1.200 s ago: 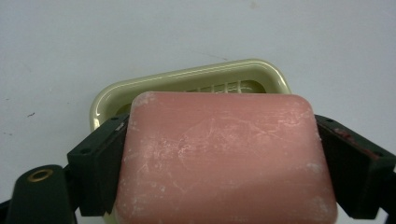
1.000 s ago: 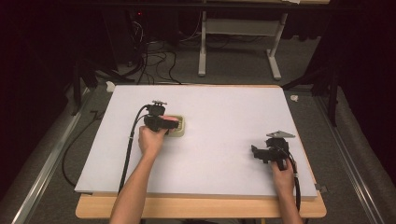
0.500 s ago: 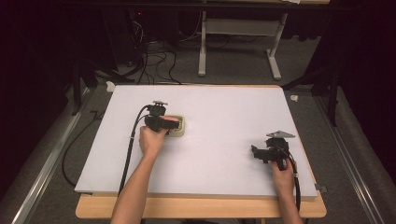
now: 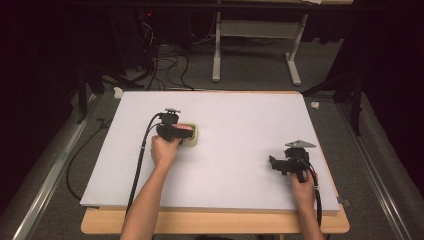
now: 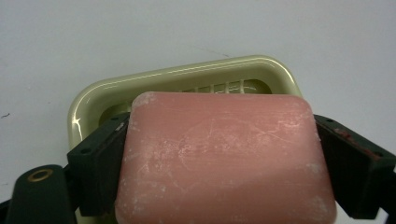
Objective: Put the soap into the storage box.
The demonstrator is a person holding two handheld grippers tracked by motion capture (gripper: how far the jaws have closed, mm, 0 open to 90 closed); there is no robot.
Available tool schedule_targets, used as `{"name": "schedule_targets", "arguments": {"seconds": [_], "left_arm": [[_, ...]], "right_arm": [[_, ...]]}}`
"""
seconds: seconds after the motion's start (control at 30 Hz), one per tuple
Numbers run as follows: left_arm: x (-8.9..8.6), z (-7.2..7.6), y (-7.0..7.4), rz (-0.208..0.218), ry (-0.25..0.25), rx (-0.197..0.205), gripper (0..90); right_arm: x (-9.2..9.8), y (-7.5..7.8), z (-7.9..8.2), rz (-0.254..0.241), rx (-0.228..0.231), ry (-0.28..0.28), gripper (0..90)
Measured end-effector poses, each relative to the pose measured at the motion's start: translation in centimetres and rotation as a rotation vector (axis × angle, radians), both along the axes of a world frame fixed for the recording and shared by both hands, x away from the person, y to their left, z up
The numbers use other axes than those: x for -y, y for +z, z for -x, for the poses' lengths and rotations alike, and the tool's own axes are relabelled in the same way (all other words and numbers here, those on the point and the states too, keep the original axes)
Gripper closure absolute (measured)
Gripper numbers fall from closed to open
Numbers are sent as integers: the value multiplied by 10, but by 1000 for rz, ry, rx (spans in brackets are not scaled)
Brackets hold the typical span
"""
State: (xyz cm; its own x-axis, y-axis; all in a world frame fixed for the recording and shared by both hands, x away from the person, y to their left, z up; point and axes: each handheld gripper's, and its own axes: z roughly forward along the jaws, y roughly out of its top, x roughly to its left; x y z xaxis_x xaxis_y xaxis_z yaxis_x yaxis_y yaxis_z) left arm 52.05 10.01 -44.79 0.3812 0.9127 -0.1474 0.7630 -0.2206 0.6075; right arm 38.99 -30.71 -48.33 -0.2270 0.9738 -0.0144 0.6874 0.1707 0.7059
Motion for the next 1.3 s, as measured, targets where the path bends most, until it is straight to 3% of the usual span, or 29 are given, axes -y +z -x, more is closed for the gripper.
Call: {"name": "schedule_targets", "arguments": {"seconds": [0.2, 0.47, 0.73, 0.87, 1.03, 1.3], "left_arm": [[-1, -2, -2, 0, 12, -5, 139], [3, -2, -3, -40, 44, 26, 138], [-1, 0, 4, -8, 40, 54, 84], [-2, 2, 6, -23, 35, 60, 84], [-2, 4, 9, -10, 24, 70, 83], [-6, 13, 22, -9, 3, 117, 83]], "right_arm": [[0, 0, 0, 0, 0, 0, 143], [0, 0, 0, -1, -2, 1, 143], [0, 0, 0, -1, -2, 1, 143], [0, 0, 0, -1, -2, 1, 143], [0, 0, 0, 0, 0, 0, 143], [0, 0, 0, 0, 0, 0, 143]]}}
